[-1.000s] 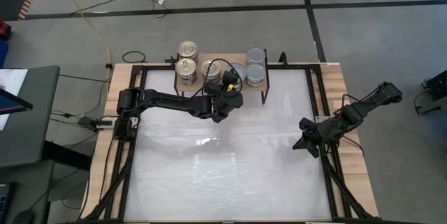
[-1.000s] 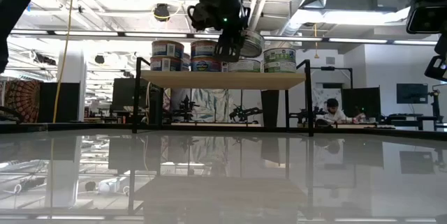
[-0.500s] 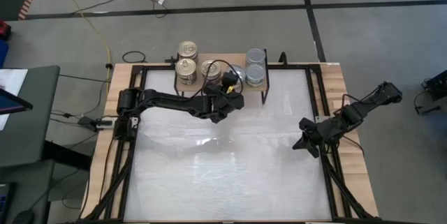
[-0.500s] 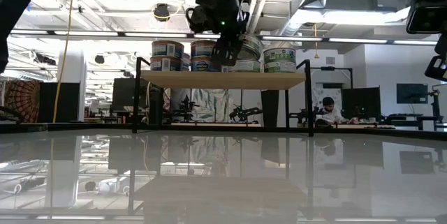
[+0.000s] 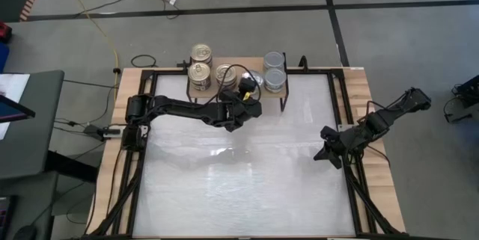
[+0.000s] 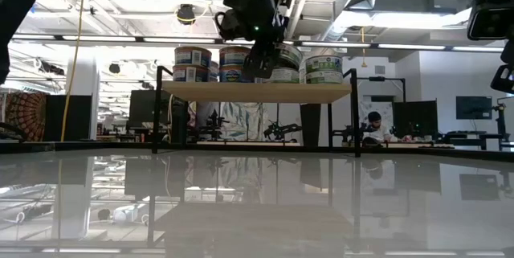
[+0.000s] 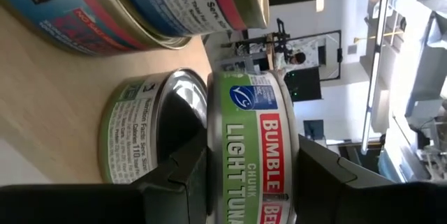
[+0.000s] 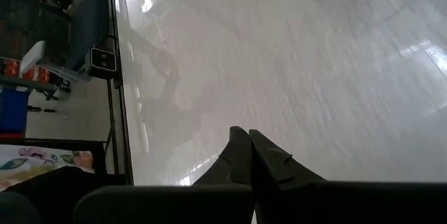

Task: Stack canned seafood by type on shelf
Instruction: Stack the green white tuna can on top of the other green white tuna can on the shelf

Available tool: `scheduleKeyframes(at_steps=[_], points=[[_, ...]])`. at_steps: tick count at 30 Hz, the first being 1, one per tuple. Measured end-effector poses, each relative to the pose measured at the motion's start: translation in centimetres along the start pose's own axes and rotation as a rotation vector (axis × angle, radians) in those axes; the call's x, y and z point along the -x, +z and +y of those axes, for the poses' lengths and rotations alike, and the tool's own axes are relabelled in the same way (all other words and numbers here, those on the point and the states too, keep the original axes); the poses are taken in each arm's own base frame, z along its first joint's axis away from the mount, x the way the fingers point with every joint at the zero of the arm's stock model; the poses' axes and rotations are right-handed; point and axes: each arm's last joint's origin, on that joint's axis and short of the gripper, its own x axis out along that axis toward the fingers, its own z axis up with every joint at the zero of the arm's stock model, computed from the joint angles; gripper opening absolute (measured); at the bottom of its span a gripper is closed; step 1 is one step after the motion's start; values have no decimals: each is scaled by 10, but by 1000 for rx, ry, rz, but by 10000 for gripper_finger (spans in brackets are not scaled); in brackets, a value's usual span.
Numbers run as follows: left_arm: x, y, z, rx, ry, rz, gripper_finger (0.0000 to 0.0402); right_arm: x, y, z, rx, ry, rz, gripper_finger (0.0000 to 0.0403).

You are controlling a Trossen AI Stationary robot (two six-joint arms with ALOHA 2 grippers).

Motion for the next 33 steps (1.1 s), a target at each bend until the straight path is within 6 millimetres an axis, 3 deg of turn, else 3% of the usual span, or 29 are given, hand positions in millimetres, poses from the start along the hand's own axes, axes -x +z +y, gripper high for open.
scheduleKeyframes(at_steps=[5, 16, 33], points=[[0, 0, 0, 1, -2, -9, 165, 0, 0, 0, 0, 0, 0, 16], [0, 1, 2, 20, 6, -5, 244, 0, 0, 0, 5, 0, 0, 26], [-2, -1, -1, 103, 34, 84, 245, 0, 0, 0, 2, 0, 0, 26]])
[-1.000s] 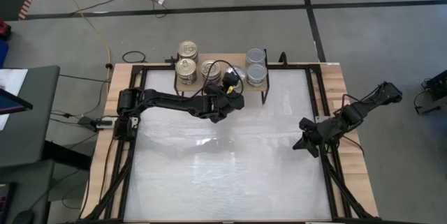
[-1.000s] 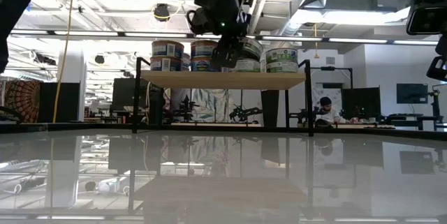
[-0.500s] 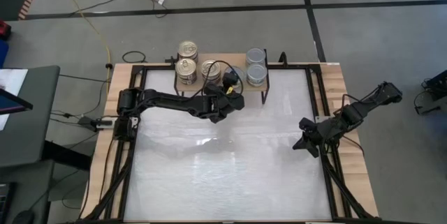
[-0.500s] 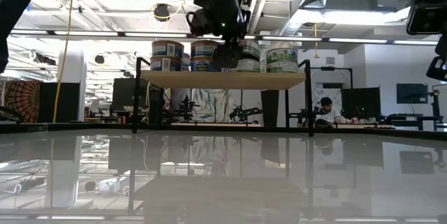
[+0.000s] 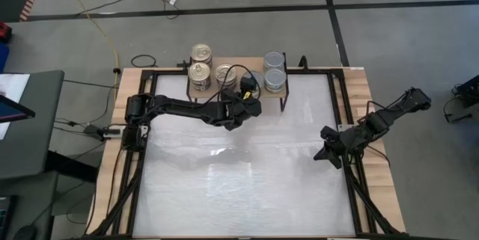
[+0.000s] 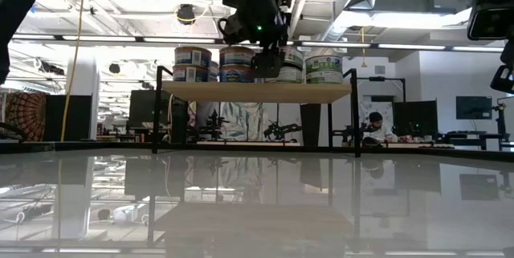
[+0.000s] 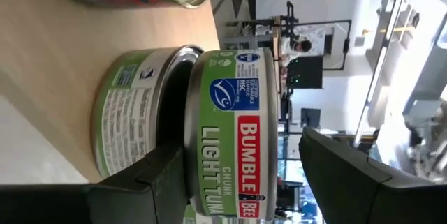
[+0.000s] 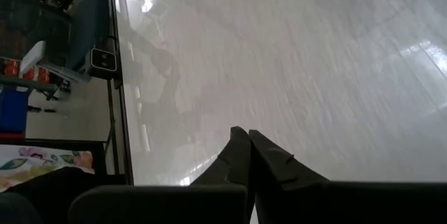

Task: Stack canned seafood by type on shelf
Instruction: Stack the green white tuna can on top of the other green white tuna can on the shelf

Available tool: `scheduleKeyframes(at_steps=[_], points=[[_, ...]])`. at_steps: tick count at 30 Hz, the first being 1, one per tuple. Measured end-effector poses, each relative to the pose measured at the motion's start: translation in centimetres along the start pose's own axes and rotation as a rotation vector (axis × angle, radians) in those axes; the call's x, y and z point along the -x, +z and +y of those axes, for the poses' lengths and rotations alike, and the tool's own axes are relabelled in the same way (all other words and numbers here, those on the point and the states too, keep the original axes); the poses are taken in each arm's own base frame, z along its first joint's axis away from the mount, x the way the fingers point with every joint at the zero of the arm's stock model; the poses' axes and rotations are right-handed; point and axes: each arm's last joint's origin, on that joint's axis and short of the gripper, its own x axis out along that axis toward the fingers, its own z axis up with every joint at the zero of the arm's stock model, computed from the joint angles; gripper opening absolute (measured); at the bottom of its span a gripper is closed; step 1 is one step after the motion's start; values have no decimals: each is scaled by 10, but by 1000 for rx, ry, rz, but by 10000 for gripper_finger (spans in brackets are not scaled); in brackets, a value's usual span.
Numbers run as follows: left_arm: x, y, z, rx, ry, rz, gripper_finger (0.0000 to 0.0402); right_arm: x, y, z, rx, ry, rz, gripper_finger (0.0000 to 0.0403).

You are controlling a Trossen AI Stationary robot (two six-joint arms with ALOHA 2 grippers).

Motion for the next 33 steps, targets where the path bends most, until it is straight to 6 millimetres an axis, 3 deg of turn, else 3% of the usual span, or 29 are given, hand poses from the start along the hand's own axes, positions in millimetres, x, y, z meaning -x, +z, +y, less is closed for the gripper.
scheduleKeyframes(at_steps=[11, 33], points=[[3, -2, -3, 85, -14, 13, 245, 0, 0, 0, -2, 0, -1, 26], [9, -7, -6, 26, 6, 117, 244, 0, 0, 0, -3, 0, -1, 26]])
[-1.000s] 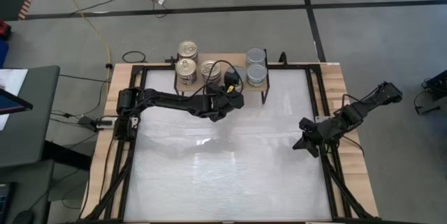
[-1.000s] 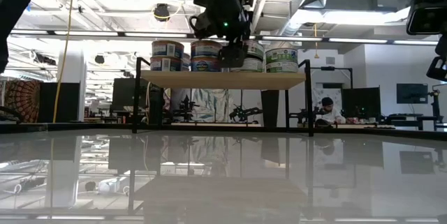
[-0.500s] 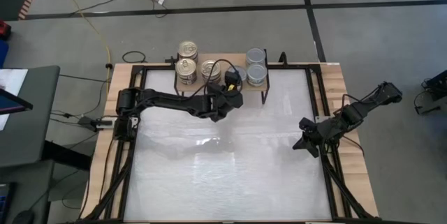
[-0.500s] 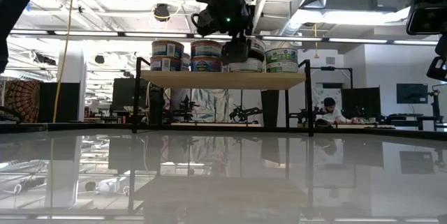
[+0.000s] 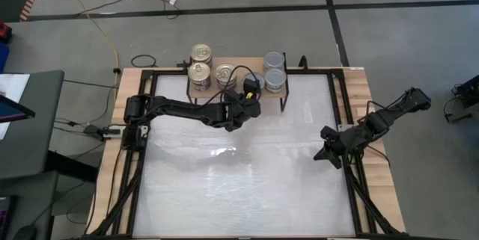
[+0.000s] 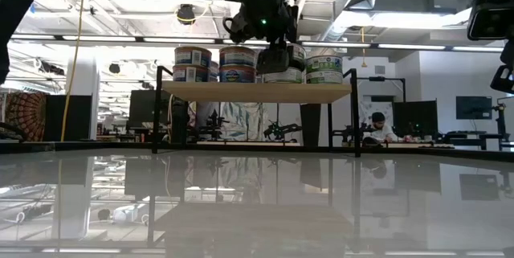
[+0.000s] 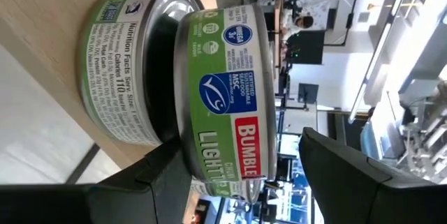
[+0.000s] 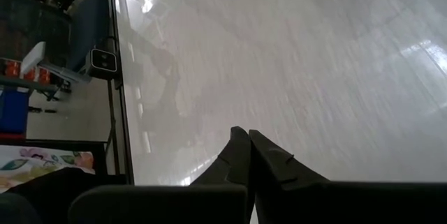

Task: Stack canned seafood by type on shelf
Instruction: Stack the green white tuna can on top of the other green white tuna can on the shelf

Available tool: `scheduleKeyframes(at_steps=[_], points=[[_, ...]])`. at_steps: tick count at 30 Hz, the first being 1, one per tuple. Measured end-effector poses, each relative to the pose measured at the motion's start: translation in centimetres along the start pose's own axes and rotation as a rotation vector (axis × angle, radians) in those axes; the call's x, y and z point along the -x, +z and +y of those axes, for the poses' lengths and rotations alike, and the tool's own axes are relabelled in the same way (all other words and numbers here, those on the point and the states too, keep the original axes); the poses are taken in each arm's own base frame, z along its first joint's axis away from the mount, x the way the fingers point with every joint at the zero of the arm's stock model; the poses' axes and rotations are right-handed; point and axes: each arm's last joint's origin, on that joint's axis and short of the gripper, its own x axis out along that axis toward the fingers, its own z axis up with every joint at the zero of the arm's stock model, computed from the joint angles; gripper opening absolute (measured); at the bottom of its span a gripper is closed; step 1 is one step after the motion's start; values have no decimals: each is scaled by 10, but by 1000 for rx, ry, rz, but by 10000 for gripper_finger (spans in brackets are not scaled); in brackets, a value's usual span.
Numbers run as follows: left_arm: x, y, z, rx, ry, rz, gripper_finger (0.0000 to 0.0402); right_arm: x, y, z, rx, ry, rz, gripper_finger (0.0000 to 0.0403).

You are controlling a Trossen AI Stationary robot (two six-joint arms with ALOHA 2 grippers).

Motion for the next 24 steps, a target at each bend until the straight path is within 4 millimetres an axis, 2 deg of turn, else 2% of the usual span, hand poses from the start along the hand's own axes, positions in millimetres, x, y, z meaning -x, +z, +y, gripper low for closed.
scheduleKeyframes(at_steps=[16, 20, 24], points=[[-2, -1, 0, 30, 24, 63, 245, 0, 1, 2, -12, 20, -12, 26], [0, 2, -3, -38, 34, 59, 245, 0, 1, 2, -21, 20, -12, 26], [2, 3, -7, 24, 27, 57, 245, 0, 1, 2, -21, 21, -13, 26]])
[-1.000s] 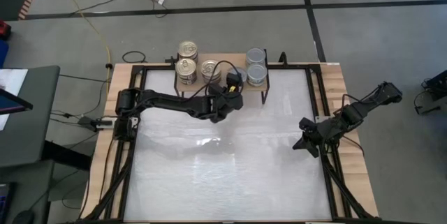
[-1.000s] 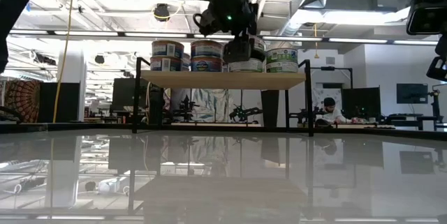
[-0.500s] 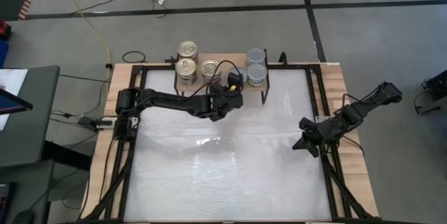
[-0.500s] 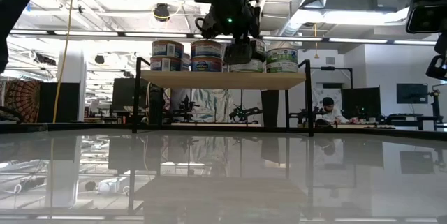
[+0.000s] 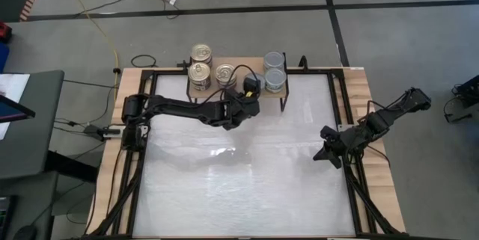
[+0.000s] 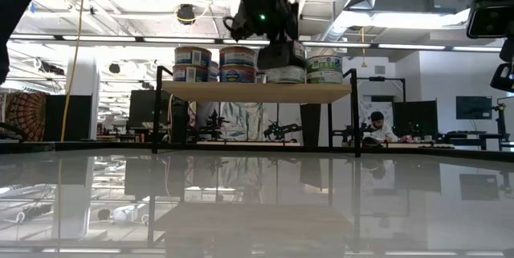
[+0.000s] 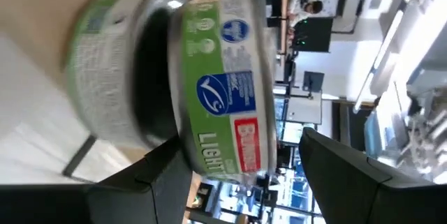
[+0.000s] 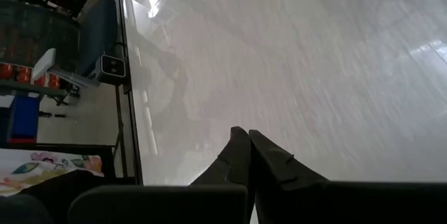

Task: Stack canned seafood by type on shelf
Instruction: Stack the green white tuna can on top of the other green white tuna can on the shelf

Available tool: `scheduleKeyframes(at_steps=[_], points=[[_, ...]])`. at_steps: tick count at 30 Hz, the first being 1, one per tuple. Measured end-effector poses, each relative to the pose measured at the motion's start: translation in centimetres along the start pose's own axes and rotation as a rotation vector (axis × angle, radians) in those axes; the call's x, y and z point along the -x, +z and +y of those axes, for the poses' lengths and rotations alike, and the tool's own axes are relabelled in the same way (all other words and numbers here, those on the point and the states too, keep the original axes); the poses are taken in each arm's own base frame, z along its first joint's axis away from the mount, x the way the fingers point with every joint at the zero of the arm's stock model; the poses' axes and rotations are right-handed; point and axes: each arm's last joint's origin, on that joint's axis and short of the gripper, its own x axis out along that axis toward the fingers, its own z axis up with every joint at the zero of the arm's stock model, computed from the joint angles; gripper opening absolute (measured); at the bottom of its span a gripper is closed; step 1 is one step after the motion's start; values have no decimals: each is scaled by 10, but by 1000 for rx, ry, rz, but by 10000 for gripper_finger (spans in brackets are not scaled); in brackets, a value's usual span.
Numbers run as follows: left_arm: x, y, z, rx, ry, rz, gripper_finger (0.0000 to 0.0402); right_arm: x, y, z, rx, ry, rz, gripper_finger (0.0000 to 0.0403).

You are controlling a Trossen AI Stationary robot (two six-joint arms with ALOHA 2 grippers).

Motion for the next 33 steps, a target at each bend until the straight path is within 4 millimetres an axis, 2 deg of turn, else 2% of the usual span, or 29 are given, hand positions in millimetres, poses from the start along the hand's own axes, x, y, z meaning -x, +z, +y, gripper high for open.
scheduleKeyframes(at_steps=[3, 7, 14, 26, 33], points=[[3, 4, -7, -91, -2, -16, 245, 0, 0, 0, -1, 3, -4, 26], [5, 6, -12, -78, -3, -15, 245, 0, 0, 0, -3, 4, -4, 26], [9, 9, -10, -185, 67, 40, 245, 0, 0, 0, -3, 4, -5, 26], [2, 13, -9, -86, 120, 99, 245, 0, 1, 1, -10, 6, -25, 26], [2, 11, -10, -121, 118, 143, 245, 0, 3, 4, -12, 31, -40, 26]])
